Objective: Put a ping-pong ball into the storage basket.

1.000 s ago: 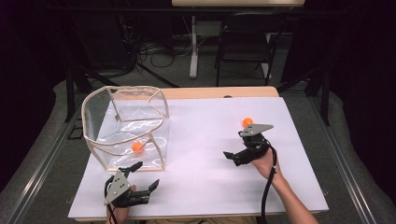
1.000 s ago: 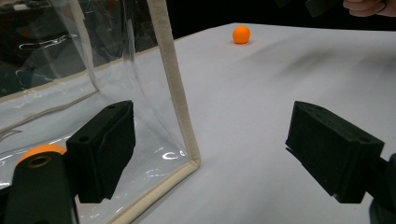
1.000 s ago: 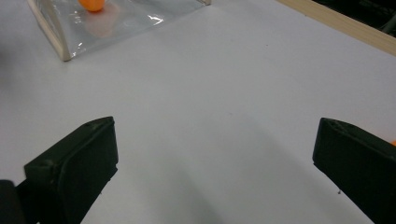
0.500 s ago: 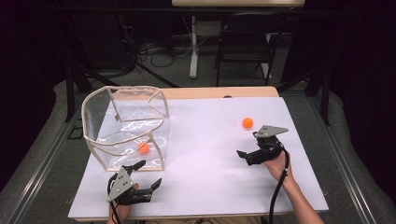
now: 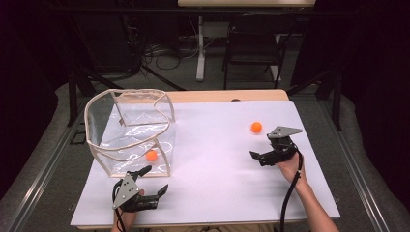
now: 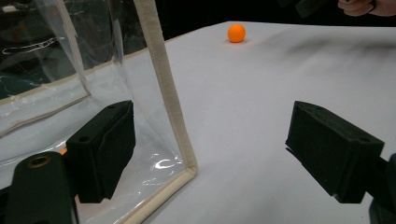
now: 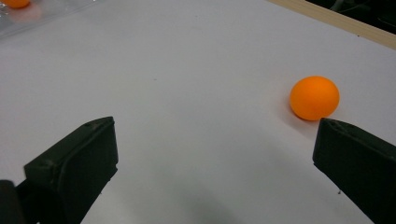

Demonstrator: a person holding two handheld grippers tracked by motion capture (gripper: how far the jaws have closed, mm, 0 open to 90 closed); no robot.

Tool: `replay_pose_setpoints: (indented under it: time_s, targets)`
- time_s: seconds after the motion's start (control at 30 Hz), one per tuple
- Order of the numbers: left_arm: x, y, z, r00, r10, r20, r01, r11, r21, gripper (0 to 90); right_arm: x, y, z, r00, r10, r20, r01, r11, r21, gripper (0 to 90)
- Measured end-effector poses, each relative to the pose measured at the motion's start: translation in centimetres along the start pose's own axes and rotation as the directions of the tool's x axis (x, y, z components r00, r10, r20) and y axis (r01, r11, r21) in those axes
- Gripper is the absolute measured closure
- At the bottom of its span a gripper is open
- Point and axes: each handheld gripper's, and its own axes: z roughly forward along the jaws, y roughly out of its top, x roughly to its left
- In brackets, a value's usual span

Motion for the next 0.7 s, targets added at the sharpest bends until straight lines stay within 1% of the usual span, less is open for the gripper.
replay_pose_setpoints:
  time_s: [0.13, 0.27, 0.4, 0.5, 0.57, 0.63, 0.7]
  targets:
    - [0.0, -0.1, -0.1, 1.0, -0.008, -0.006, 0.008, 1.0, -0.004, 15.7, -0.4, 0.3, 0.4, 0.9999, 0.004, 0.011, -0.004, 1.0, -0.007, 0.0]
    - [-0.1, -0.1, -0.2, 1.0, 0.001, 0.0, -0.001, 1.0, 0.003, 15.7, -0.8, 0.5, 0.9, 0.9999, 0.011, 0.006, -0.011, 1.0, -0.003, 0.0]
    - [-0.1, -0.1, -0.5, 0.9999, -0.013, -0.009, 0.013, 0.9999, -0.003, 15.7, -1.1, 1.1, 1.4, 0.9999, 0.01, 0.007, -0.01, 1.0, -0.004, 0.0]
    - [-0.2, -0.1, -0.4, 0.9999, -0.01, -0.01, 0.01, 0.9999, -0.004, 15.8, -1.2, 1.4, 1.5, 0.9999, 0.006, 0.011, -0.006, 1.0, -0.007, 0.0]
    - [-0.2, 0.0, -0.4, 0.9999, -0.006, -0.009, 0.006, 1.0, -0.001, 15.7, -1.2, 1.4, 1.8, 0.9998, -0.006, 0.019, 0.006, 1.0, 0.003, 0.0]
    - [-0.2, 0.0, -0.3, 0.9999, -0.005, -0.008, 0.005, 1.0, -0.001, 15.7, -1.3, 1.5, 1.8, 0.9999, -0.003, 0.016, 0.003, 1.0, 0.013, 0.0]
    - [-0.2, 0.0, -0.3, 0.9999, -0.006, -0.008, 0.006, 1.0, 0.0, 15.8, -1.5, 1.8, 1.9, 0.9997, -0.003, 0.023, 0.003, 1.0, 0.013, 0.0]
